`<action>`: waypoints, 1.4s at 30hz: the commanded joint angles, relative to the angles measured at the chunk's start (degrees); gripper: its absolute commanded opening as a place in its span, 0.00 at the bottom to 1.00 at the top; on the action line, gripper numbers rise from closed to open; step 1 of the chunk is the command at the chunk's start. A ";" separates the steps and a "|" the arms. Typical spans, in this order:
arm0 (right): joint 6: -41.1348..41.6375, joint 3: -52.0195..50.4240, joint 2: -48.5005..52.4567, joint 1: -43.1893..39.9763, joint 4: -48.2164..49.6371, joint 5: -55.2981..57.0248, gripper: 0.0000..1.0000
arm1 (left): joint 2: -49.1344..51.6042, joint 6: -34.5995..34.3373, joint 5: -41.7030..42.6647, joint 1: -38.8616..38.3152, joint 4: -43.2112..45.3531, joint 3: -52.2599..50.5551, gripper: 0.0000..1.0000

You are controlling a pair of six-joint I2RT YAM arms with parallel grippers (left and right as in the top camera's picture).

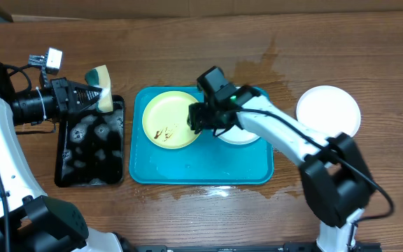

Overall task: Clean dirty plates on tray and stack at the side
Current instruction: 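Slide the yellow plate to the tray's left side with the right gripper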

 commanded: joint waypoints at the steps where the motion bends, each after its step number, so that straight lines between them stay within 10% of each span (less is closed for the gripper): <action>1: -13.22 1.11 -2.27 -0.90 1.64 -0.72 0.63 | -1.53 -0.02 0.04 -0.37 0.07 0.26 0.04; 20: -19.08 1.05 11.50 -1.07 20.17 8.50 0.41 | -1.53 -0.31 -2.93 -0.37 -0.15 0.26 0.04; 26: -19.06 1.68 11.13 -1.09 20.90 8.70 0.06 | -1.53 -0.28 -2.93 -0.37 -0.11 0.26 0.04; 30: -17.77 3.30 9.05 -1.09 16.55 10.01 0.04 | -1.53 -0.28 -2.93 -0.37 0.07 0.26 0.04; 42: 14.58 3.56 -1.49 -0.74 -9.01 15.52 0.04 | -1.53 -0.31 -4.17 -0.37 0.07 0.26 0.04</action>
